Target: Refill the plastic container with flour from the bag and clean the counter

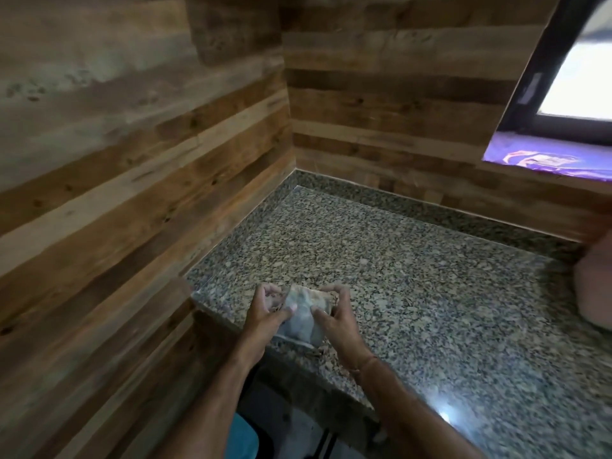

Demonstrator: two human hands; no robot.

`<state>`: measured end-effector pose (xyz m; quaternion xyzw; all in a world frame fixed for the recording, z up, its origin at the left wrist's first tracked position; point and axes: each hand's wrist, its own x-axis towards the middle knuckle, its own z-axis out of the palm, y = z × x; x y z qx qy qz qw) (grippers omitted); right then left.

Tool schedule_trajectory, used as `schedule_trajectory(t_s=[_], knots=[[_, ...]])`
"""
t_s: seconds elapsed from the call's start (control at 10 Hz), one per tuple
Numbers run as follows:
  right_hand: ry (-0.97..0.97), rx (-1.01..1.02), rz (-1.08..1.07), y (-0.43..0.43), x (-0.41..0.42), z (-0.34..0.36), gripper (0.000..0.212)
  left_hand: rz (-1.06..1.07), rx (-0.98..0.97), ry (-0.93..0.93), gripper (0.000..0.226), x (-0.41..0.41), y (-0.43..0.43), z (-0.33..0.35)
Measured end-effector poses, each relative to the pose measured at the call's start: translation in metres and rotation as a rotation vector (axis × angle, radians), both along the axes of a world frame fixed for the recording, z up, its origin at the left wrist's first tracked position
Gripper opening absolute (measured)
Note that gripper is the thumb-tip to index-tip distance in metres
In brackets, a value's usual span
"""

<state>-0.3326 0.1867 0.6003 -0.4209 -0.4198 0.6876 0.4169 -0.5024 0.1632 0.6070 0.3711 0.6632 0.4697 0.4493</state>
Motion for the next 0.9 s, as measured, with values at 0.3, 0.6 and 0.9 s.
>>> schedule_trajectory(t_s=[0.3, 0.6, 0.9], knots=[[-0.471, 0.01, 0.002, 0.041, -0.038, -0.064, 0.03, -0.209, -0.115, 0.389, 0.027, -0.04, 0.054, -0.071], [-1.326, 0.378, 0.161, 0.045, -0.05, -0.105, 0.049, -0.307, -0.148, 0.77, 0.05, -0.059, 0.053, -0.12], [-1.107, 0.364, -0.096, 0.027, 0.013, -0.078, 0.055, -0.277, -0.025, 0.857, 0.062, -0.025, 0.057, -0.085]])
